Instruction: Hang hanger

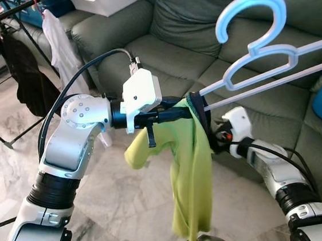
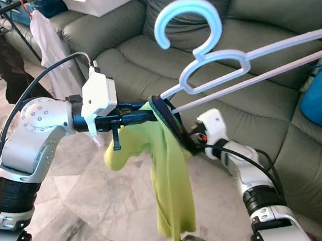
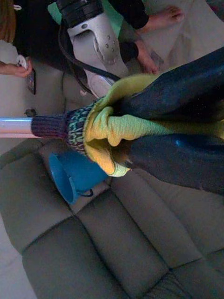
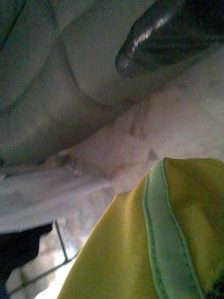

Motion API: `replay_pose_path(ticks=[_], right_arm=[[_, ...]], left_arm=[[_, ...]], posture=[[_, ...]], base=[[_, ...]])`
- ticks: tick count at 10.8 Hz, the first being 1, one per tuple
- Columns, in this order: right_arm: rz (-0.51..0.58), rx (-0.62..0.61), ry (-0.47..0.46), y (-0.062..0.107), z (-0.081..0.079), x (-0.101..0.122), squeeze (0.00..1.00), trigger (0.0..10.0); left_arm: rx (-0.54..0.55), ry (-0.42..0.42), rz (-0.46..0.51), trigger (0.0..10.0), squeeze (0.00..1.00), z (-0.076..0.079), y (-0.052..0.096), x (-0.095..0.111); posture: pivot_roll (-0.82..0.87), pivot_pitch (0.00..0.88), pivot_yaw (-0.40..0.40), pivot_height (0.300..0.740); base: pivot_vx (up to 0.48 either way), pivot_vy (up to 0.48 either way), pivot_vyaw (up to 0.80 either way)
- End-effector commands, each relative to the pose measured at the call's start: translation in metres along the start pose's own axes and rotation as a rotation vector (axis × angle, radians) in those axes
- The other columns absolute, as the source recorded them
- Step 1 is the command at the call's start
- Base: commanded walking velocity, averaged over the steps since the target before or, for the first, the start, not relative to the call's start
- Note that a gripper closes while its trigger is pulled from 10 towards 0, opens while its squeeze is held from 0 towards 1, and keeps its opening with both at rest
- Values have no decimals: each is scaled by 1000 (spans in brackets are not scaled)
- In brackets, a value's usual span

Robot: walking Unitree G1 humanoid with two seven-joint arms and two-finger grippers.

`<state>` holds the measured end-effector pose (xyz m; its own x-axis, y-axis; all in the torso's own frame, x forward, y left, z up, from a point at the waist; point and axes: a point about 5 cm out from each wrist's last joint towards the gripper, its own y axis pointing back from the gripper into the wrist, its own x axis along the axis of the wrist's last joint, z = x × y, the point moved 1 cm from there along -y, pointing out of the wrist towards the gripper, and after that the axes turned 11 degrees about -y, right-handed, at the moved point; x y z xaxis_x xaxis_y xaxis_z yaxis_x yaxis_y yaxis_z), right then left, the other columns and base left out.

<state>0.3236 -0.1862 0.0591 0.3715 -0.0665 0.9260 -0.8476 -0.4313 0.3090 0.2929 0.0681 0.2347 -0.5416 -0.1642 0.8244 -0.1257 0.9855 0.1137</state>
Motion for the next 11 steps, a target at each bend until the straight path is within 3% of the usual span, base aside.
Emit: replay_pose_path(ticks=[1, 2, 3, 4, 5, 6, 7, 8, 9, 11], right_arm=[[-39, -84, -3, 3, 13, -4, 0, 0], [-60, -200, -46, 10, 29, -10, 0, 0], [-55, -378, -128, 27, 55, -14, 0, 0], [-14, -498, -147, 41, 74, -10, 0, 0], [49, -630, -138, 57, 93, 0, 0, 0], [157, -687, -132, 65, 104, 22, 0, 0], [266, -726, -135, 70, 111, 51, 0, 0], [291, -736, -127, 71, 113, 60, 0, 0], [377, -769, -107, 73, 115, 80, 0, 0], [436, -788, -88, 77, 115, 90, 0, 0]], left_arm=[[32, -73, 48, 0, 0, -11, 3, 20], [46, -70, 41, 0, 0, -13, 5, 19], [75, -72, 13, 0, 0, -16, 10, 16], [96, -60, -4, 0, 0, -19, 15, 12], [107, -53, -34, 0, 0, -20, 20, 4], [133, -50, -89, 0, 0, -19, 25, -11], [181, 29, -160, 0, 0, -12, 37, -43], [206, 66, -198, 0, 0, -8, 43, -59], [296, 169, -264, 0, 0, 1, 57, -91], [384, 263, -287, 0, 0, 8, 69, -112]], posture=[[-74, 74, -24, 740], [-73, 75, -27, 740], [-74, 76, -28, 740], [-78, 76, -26, 740], [-82, 76, -24, 740], [-86, 74, -21, 740], [-92, 72, -19, 740], [-94, 70, -18, 740], [-96, 70, -19, 740], [-100, 67, -25, 740]], base=[[0, 0, 0], [0, 0, 0], [0, 0, 0], [0, 0, 0], [0, 0, 0], [0, 0, 0], [0, 0, 0], [0, 0, 0], [0, 0, 0], [0, 0, 0]])
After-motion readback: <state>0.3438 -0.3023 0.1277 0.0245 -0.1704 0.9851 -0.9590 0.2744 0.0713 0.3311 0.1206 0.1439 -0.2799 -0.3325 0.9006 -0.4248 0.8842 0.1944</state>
